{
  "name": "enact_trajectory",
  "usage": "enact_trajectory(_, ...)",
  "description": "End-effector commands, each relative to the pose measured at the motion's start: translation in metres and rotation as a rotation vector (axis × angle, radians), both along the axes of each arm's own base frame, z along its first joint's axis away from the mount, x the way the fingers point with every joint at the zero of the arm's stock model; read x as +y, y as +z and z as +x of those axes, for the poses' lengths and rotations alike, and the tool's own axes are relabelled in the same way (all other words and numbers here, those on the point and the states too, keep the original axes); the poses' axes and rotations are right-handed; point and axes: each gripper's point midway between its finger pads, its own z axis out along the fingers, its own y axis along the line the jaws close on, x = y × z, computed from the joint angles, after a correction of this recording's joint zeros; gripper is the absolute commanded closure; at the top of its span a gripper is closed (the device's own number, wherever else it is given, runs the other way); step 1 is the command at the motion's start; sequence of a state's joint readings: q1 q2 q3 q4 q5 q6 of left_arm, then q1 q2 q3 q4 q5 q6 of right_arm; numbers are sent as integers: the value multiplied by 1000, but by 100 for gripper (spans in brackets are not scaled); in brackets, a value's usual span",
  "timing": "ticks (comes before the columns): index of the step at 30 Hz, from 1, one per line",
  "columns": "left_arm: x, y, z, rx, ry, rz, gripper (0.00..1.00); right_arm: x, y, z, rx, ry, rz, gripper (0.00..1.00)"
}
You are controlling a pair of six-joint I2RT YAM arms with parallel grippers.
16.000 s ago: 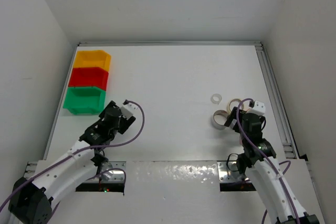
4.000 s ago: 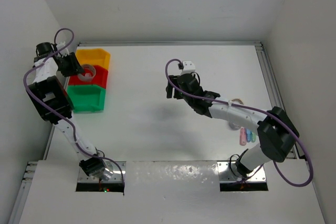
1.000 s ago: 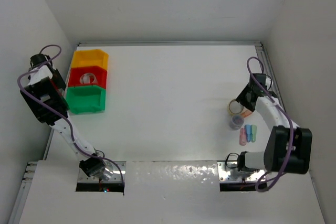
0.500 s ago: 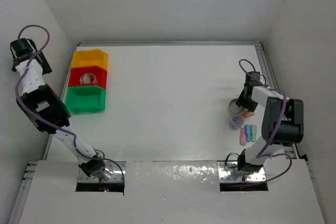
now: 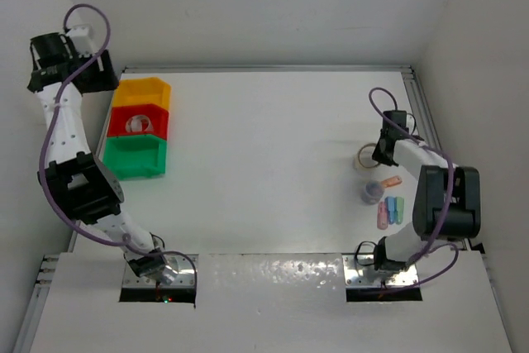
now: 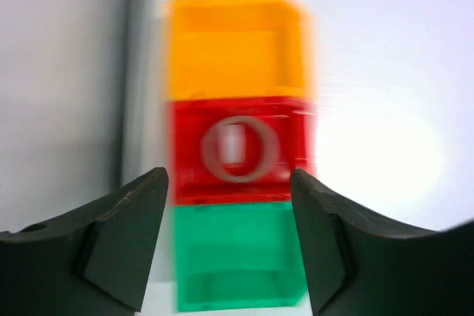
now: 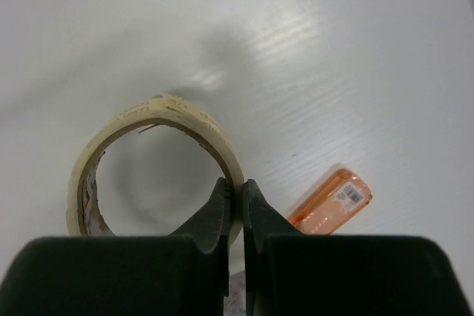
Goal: Sort the stationery into containers
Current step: Pick up the stationery from the center of the board, then place the stationery in the storage box.
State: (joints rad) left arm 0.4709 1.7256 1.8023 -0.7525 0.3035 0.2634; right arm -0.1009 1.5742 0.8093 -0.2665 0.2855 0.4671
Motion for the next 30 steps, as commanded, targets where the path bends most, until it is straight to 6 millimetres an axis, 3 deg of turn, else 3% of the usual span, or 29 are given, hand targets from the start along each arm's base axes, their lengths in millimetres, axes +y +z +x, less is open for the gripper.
enact_trajectory(1,-100,45,1,-78,-355,-41,33,16,87,46,-303,50,-73,100)
enact_trajectory(2,-114,49,1,-83,-391,-53,32,38,105,54,-360,98,-71,100)
enact_trajectory(3,-144,52,1,-92,-473,-81,31,49,123,61,-426,111,-74,100)
enact_trajectory(4,-159,57,-2,-102,-510,-92,31,61,141,64,-487,126,-61,100)
enact_trajectory(6,-200,58,-7,-99,-610,-122,30,107,162,71,-567,219,-24,100)
enact_trajectory(7,-217,58,-12,-97,-661,-139,28,123,168,73,-590,248,-10,100)
enact_trajectory(8,-232,52,-15,-77,-695,-149,28,155,172,72,-604,312,20,100)
enact_trajectory(9,-257,47,-21,-56,-749,-164,28,169,174,73,-621,330,36,100)
enact_trajectory(10,-264,41,-22,-37,-762,-171,28,184,175,73,-632,346,62,100)
enact_trajectory(12,-302,20,-34,33,-829,-183,27,225,177,75,-656,415,108,100)
enact_trajectory(14,-322,5,-41,88,-869,-196,27,259,176,74,-662,484,139,100)
enact_trajectory(18,-371,-13,-66,157,-988,-249,27,296,175,74,-657,536,149,100)
enact_trajectory(21,-394,-23,-78,191,-1038,-286,27,318,179,72,-669,572,189,100)
enact_trajectory(24,-413,-36,-86,230,-1065,-292,27,334,176,69,-659,594,201,100)
enact_trajectory(30,-423,-56,-79,254,-1006,-280,30,349,181,64,-672,624,218,100)
